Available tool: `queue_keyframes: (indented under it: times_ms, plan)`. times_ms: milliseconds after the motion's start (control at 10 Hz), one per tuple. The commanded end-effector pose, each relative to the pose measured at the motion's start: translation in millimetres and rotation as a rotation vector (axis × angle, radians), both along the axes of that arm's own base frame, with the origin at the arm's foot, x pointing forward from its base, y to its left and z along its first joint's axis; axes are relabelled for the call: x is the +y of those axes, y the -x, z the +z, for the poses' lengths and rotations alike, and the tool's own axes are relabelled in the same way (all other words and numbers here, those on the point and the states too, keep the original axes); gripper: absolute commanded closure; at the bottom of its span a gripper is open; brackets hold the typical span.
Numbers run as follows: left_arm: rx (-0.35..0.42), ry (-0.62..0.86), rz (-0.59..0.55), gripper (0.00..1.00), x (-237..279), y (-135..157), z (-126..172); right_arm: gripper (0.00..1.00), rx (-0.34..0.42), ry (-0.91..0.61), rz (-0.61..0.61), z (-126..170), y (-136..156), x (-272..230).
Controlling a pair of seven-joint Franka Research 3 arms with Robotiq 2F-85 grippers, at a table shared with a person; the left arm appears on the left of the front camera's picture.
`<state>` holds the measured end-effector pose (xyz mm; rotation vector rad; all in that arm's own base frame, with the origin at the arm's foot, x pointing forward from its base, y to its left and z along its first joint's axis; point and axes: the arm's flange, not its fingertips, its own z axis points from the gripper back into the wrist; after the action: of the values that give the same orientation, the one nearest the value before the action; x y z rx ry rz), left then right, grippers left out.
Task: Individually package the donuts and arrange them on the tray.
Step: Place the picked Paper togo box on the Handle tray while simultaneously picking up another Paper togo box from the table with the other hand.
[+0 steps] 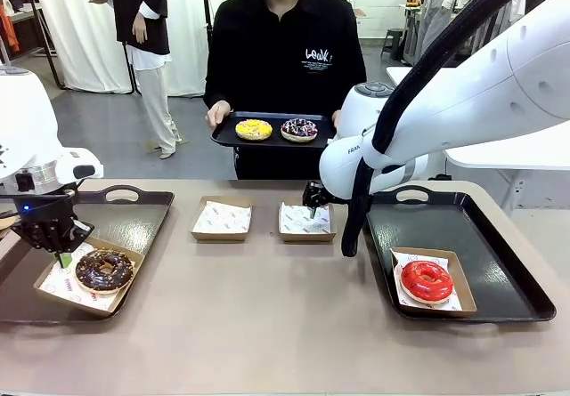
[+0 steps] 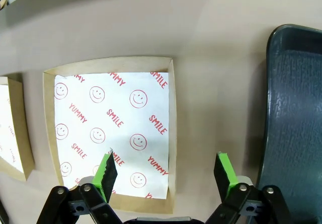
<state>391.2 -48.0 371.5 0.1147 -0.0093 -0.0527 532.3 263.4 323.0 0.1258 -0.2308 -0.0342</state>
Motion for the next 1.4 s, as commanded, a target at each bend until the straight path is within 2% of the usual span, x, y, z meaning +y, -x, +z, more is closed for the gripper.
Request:
queue_keyframes:
  times_ms: [0, 100, 200, 300, 400, 500, 600, 800, 900, 1000, 1100, 1300]
  plan:
    - [0.006, -0.048, 0.060, 0.99, -2.1, 2.2, -2.6, 0.00, -0.008, 0.026, -0.034, -2.8, -4.6, 9.0]
    - [0.007, -0.049, 0.070, 0.99, -2.7, 2.7, -2.4, 0.00, -0.007, 0.025, -0.032, -2.9, -4.5, 9.1]
    - [0.006, -0.060, 0.093, 0.99, -1.9, 2.8, -3.0, 0.09, -0.005, 0.024, -0.028, -2.9, -4.4, 8.8]
    - [0.011, -0.055, 0.093, 0.58, -1.3, 2.7, -2.8, 0.59, -0.001, 0.024, -0.020, -3.5, -4.8, 8.3]
    - [0.013, -0.052, 0.089, 0.43, -1.4, 2.9, -2.4, 0.68, 0.003, 0.022, -0.021, -3.4, -4.9, 8.3]
    - [0.015, -0.051, 0.091, 0.03, -1.5, 2.7, -2.3, 0.64, 0.003, 0.023, -0.021, -3.5, -4.8, 8.4]
    - [0.017, -0.050, 0.092, 0.00, -1.6, 2.6, -2.1, 1.00, 0.003, 0.023, -0.022, -3.2, -4.7, 8.1]
    - [0.017, -0.048, 0.092, 0.00, -1.0, 2.5, -1.3, 1.00, 0.004, 0.021, -0.029, -3.2, -5.2, 6.7]
    - [0.017, -0.047, 0.092, 0.13, -0.9, 2.2, -0.7, 1.00, 0.003, 0.021, -0.030, -2.6, -5.4, 6.5]
    - [0.018, -0.045, 0.092, 0.04, -0.6, 2.1, -0.4, 1.00, 0.001, 0.026, -0.032, -2.3, -5.7, 6.4]
    - [0.019, -0.044, 0.093, 0.00, -0.7, 2.4, -0.1, 1.00, 0.001, 0.028, -0.036, -2.2, -5.9, 6.0]
    - [0.017, -0.037, 0.092, 0.00, 0.1, 2.8, 0.9, 1.00, -0.006, 0.040, -0.042, -1.2, -5.9, 5.7]
